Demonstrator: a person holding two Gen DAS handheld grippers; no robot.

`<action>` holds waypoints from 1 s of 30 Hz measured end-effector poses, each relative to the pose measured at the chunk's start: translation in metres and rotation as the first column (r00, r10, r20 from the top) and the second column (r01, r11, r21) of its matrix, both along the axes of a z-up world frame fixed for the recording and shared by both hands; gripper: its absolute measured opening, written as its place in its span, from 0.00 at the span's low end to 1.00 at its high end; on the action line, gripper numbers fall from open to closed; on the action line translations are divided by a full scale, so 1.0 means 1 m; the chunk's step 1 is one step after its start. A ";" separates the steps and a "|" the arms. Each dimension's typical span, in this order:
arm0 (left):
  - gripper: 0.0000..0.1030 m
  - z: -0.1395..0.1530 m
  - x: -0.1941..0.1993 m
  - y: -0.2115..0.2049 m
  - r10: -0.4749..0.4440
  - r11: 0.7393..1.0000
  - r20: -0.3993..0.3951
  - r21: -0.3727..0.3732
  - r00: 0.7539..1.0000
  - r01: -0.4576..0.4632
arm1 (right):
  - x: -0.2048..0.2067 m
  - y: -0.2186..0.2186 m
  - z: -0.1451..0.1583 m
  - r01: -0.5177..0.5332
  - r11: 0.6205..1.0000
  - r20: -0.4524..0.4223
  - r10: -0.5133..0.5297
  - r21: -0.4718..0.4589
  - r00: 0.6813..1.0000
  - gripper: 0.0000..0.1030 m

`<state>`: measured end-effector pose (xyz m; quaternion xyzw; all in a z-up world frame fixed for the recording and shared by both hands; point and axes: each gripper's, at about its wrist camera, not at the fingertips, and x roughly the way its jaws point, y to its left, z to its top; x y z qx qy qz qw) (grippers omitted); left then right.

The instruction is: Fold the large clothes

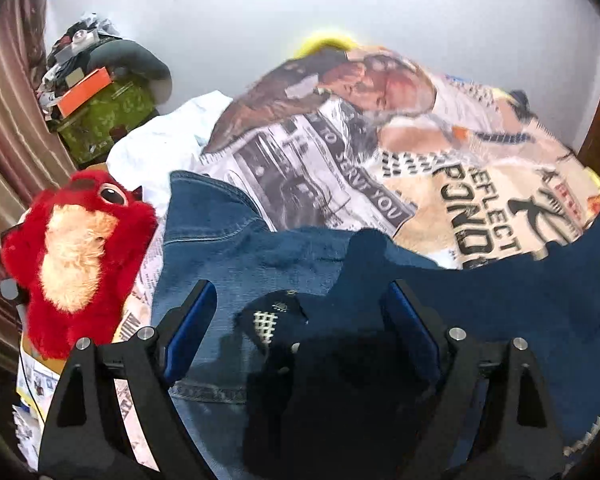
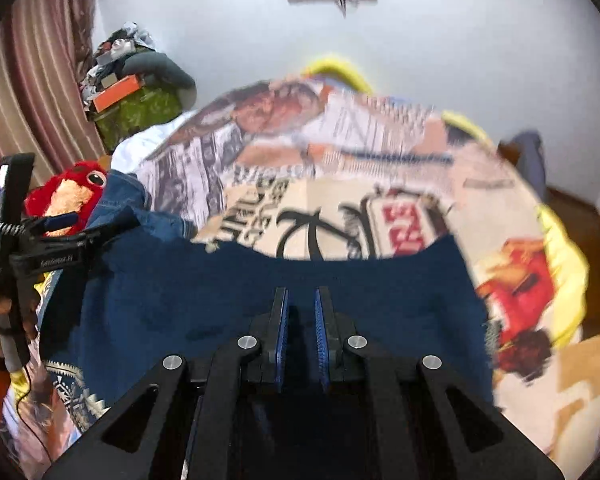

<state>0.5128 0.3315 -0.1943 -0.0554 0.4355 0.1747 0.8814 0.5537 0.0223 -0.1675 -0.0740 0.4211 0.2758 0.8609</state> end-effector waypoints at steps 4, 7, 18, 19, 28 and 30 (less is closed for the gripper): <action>0.85 0.023 -0.028 -0.017 -0.072 0.997 0.044 0.005 0.996 0.072 | -0.024 -0.007 0.024 -0.054 0.996 -0.002 0.055 0.065 0.999 0.08; 0.85 0.034 -0.049 -0.041 -0.152 0.988 0.059 0.009 0.987 0.151 | -0.056 -0.006 0.033 -0.111 0.992 0.005 0.111 0.067 0.994 0.08; 0.85 0.001 -0.074 -0.127 -0.313 0.949 0.002 -0.047 0.950 0.313 | -0.113 0.007 -0.029 -0.140 0.979 -0.012 0.139 -0.147 0.990 0.08; 0.85 -0.007 -0.072 -0.129 -0.312 0.949 -0.013 -0.048 0.950 0.311 | -0.110 0.005 -0.038 -0.121 0.979 -0.024 0.118 -0.165 0.993 0.08; 0.91 -0.041 -0.071 -0.120 -0.261 0.965 -0.044 -0.008 0.964 0.261 | -0.111 -0.003 -0.052 -0.124 0.967 0.057 0.140 -0.221 0.989 0.08; 0.92 -0.043 -0.076 -0.115 -0.257 0.966 -0.049 -0.010 0.965 0.257 | -0.113 -0.004 -0.053 -0.123 0.966 0.076 0.144 -0.229 0.987 0.08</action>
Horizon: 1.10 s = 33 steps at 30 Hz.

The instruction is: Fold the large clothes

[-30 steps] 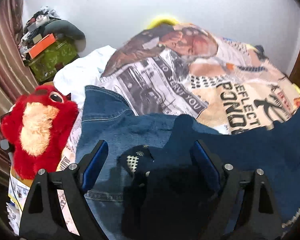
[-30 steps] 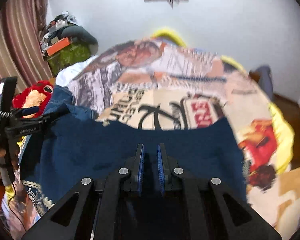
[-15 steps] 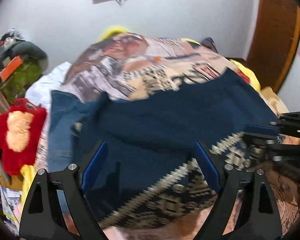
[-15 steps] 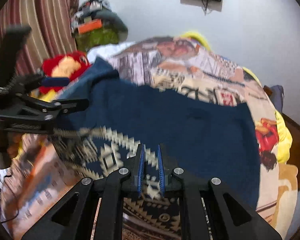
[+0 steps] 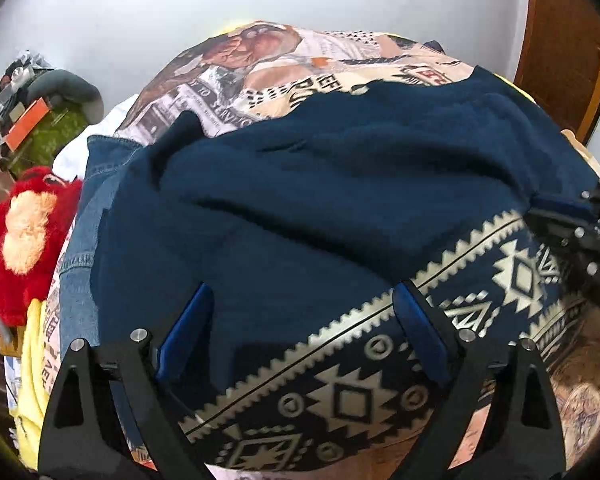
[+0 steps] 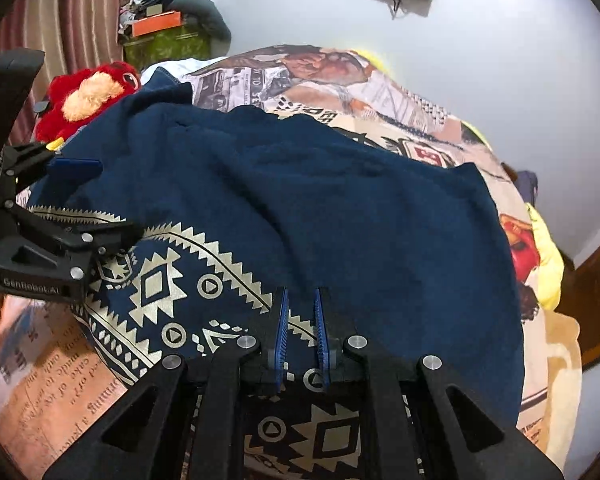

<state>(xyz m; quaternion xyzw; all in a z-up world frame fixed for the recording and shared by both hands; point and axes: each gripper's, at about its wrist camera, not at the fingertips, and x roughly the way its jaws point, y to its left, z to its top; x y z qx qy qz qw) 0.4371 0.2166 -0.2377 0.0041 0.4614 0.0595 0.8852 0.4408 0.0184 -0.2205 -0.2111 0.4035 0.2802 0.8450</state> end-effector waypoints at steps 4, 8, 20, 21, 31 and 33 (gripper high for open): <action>0.91 0.000 -0.011 0.010 0.022 0.999 -0.010 0.032 1.000 -0.022 | 0.001 -0.009 0.002 0.024 1.000 0.001 -0.024 0.002 1.000 0.08; 0.91 -0.004 -0.027 0.019 0.046 0.994 -0.017 0.103 0.999 -0.044 | 0.007 -0.032 0.002 0.100 0.994 0.014 -0.099 -0.037 0.995 0.08; 0.90 -0.008 -0.112 0.109 0.337 0.941 -0.025 -0.020 0.941 -0.338 | 0.031 -0.106 -0.005 0.293 0.944 0.022 -0.293 -0.154 0.956 0.08; 0.90 -0.005 -0.118 0.111 0.344 0.938 -0.023 -0.031 0.939 -0.344 | 0.031 -0.111 -0.005 0.298 0.942 0.011 -0.300 -0.156 0.954 0.08; 0.90 -0.003 -0.158 0.096 0.355 0.868 -0.028 -0.361 0.935 -0.340 | 0.021 -0.136 0.047 0.328 0.944 -0.098 -0.324 0.022 0.941 0.08; 0.90 -0.014 -0.150 0.088 0.329 0.814 -0.057 -0.489 0.943 -0.314 | 0.014 -0.130 0.059 0.297 0.951 -0.120 -0.286 0.082 0.951 0.08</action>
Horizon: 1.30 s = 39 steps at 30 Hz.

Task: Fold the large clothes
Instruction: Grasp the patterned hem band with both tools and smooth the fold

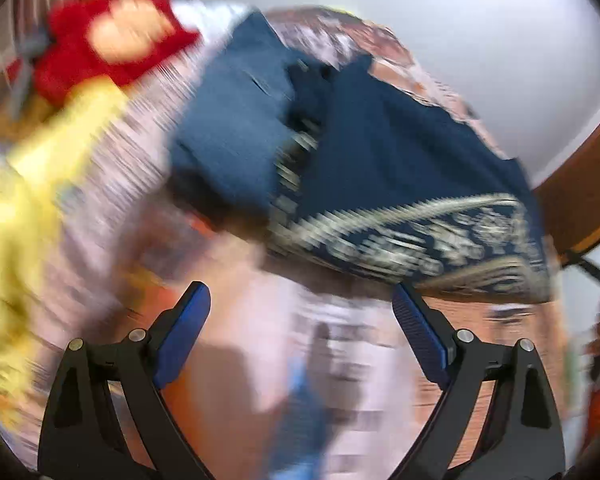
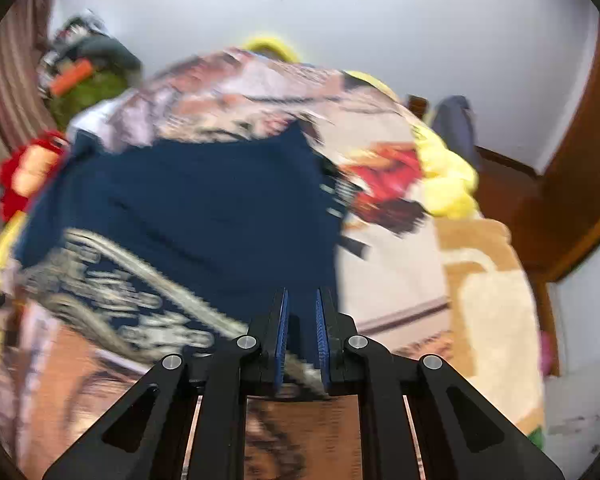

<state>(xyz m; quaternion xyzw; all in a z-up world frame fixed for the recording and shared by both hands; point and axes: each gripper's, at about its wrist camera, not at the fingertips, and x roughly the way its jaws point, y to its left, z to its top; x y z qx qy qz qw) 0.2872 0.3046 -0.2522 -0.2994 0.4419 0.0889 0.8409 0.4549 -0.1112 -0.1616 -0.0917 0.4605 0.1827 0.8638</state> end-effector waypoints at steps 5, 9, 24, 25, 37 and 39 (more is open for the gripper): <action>0.90 -0.025 0.030 -0.022 -0.058 0.965 0.070 -0.253 0.996 0.074 | -0.015 0.030 0.007 -0.096 0.989 -0.045 0.102 0.111 0.994 0.08; 0.87 -0.045 0.059 -0.022 -0.040 0.929 0.086 -0.362 0.996 0.069 | -0.018 0.054 -0.009 -0.155 0.978 -0.102 0.169 0.138 0.980 0.08; 0.54 0.018 0.085 -0.022 -0.006 0.952 0.284 -0.293 0.959 0.093 | -0.009 0.068 -0.034 -0.158 0.972 -0.159 0.187 0.176 0.969 0.08; 0.54 0.023 0.090 -0.023 -0.007 0.962 0.279 -0.259 0.960 0.083 | -0.009 0.068 -0.034 -0.155 0.971 -0.162 0.185 0.181 0.969 0.08; 0.56 -0.025 0.087 0.002 0.175 0.906 0.255 -0.419 0.951 -0.055 | -0.008 0.082 -0.025 -0.194 0.964 -0.140 0.221 0.183 0.965 0.08; 0.56 -0.019 0.085 0.002 0.201 0.904 0.247 -0.419 0.948 -0.082 | -0.006 0.085 -0.023 -0.199 0.961 -0.137 0.227 0.191 0.964 0.08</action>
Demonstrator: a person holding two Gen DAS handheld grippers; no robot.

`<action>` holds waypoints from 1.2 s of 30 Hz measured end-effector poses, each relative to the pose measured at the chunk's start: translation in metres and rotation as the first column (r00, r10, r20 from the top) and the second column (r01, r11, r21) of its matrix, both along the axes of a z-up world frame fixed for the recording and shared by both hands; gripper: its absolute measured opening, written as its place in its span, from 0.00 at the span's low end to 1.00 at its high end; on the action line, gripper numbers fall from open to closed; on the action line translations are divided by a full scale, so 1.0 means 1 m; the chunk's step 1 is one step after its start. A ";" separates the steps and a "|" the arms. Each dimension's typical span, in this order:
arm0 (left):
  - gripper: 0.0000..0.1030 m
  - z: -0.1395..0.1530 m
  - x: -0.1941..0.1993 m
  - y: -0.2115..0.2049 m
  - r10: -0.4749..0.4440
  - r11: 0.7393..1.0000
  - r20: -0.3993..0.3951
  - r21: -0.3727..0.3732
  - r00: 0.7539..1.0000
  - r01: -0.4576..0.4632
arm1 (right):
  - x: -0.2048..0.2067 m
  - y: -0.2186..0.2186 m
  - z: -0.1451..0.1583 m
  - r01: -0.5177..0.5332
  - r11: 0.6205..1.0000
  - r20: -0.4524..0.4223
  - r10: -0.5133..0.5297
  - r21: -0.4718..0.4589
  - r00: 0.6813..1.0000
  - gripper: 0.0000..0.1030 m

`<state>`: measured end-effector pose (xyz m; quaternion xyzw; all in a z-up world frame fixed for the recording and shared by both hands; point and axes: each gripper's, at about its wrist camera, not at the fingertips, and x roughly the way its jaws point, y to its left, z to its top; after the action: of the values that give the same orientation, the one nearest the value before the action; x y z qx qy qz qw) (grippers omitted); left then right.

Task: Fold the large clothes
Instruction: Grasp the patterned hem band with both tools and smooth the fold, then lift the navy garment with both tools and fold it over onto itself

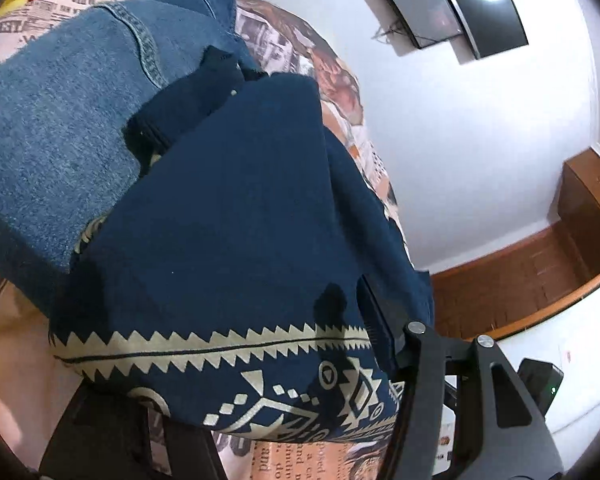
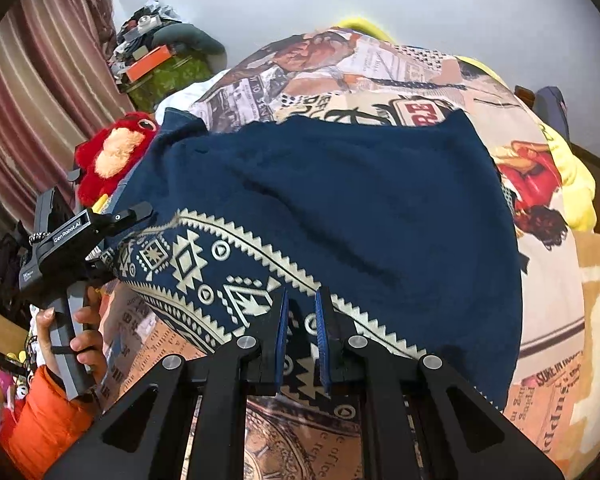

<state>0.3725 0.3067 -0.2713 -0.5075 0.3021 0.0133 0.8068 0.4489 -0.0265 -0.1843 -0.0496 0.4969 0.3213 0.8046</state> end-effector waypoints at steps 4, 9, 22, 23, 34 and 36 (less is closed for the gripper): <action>0.35 0.025 0.004 -0.010 0.045 0.989 -0.022 0.144 0.999 -0.042 | 0.006 0.007 0.012 0.003 0.999 0.022 -0.004 0.042 1.000 0.08; 0.07 0.066 0.018 -0.038 0.066 0.872 -0.057 0.489 0.996 -0.030 | 0.014 0.025 0.024 0.014 0.992 0.015 -0.016 0.127 1.000 0.08; 0.06 0.108 0.039 -0.082 -0.046 0.705 -0.055 0.706 0.997 0.072 | 0.011 0.089 -0.037 -0.043 0.988 -0.143 0.064 0.148 0.988 0.08; 0.06 0.112 0.042 -0.088 -0.064 0.709 -0.053 0.700 0.997 0.083 | 0.009 0.090 -0.039 -0.048 0.988 -0.137 0.069 0.149 0.988 0.08; 0.06 0.167 0.085 -0.211 -0.268 0.430 -0.096 0.878 0.959 0.208 | -0.002 -0.015 0.001 0.100 0.982 -0.132 -0.079 0.162 0.988 0.08; 0.06 0.166 0.088 -0.244 -0.328 0.360 -0.127 0.899 0.936 0.249 | -0.010 -0.049 0.009 0.150 0.983 -0.076 -0.142 0.110 0.987 0.08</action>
<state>0.4608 0.0624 -0.1056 0.0681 0.3008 0.0134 0.9511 0.4388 -0.0758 -0.1750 0.0446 0.5068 0.2910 0.8102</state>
